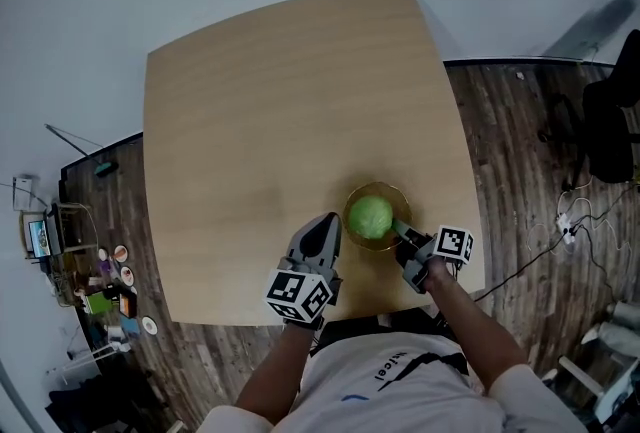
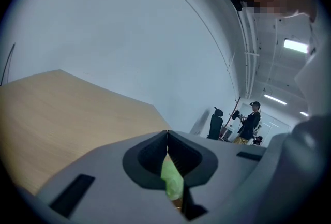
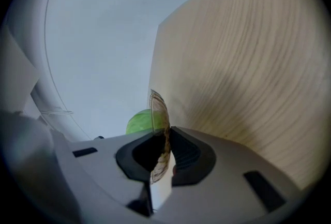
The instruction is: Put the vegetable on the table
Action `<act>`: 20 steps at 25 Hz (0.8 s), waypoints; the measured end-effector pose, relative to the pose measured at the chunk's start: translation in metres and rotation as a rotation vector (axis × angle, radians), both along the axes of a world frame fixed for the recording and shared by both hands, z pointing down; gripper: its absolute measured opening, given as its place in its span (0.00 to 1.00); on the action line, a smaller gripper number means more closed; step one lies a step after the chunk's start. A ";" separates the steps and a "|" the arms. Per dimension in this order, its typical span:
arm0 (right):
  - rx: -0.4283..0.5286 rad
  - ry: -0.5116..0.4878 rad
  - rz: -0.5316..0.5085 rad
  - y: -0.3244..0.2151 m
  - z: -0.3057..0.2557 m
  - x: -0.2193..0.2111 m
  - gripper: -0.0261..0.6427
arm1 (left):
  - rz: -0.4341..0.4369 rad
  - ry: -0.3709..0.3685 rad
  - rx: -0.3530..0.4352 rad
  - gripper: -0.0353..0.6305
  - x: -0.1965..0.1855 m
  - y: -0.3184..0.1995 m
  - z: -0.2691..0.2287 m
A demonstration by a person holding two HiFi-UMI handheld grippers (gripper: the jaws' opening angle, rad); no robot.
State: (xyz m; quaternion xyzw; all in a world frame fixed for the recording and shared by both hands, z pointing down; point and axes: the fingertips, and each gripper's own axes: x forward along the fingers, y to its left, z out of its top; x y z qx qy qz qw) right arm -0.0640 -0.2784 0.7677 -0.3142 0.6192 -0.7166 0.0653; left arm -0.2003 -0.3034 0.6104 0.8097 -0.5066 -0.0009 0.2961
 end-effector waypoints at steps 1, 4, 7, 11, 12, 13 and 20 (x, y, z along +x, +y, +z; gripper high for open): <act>-0.008 0.010 0.001 -0.002 0.006 0.000 0.10 | -0.001 0.002 -0.006 0.07 -0.001 -0.002 0.004; -0.040 0.024 0.004 -0.005 0.021 -0.001 0.10 | -0.007 0.008 -0.021 0.07 -0.003 -0.008 0.012; -0.062 0.039 -0.002 -0.011 0.030 -0.005 0.10 | -0.012 0.012 -0.033 0.07 -0.007 -0.014 0.019; -0.080 0.054 0.000 -0.017 0.037 -0.011 0.10 | -0.016 0.015 -0.046 0.07 -0.011 -0.017 0.024; -0.083 0.057 -0.001 -0.017 0.037 -0.011 0.10 | -0.017 0.016 -0.047 0.07 -0.011 -0.017 0.024; -0.084 0.058 -0.002 -0.018 0.037 -0.012 0.10 | -0.017 0.017 -0.049 0.07 -0.011 -0.017 0.025; -0.076 0.102 0.000 -0.039 0.042 -0.020 0.10 | -0.023 0.017 -0.060 0.07 -0.013 -0.022 0.031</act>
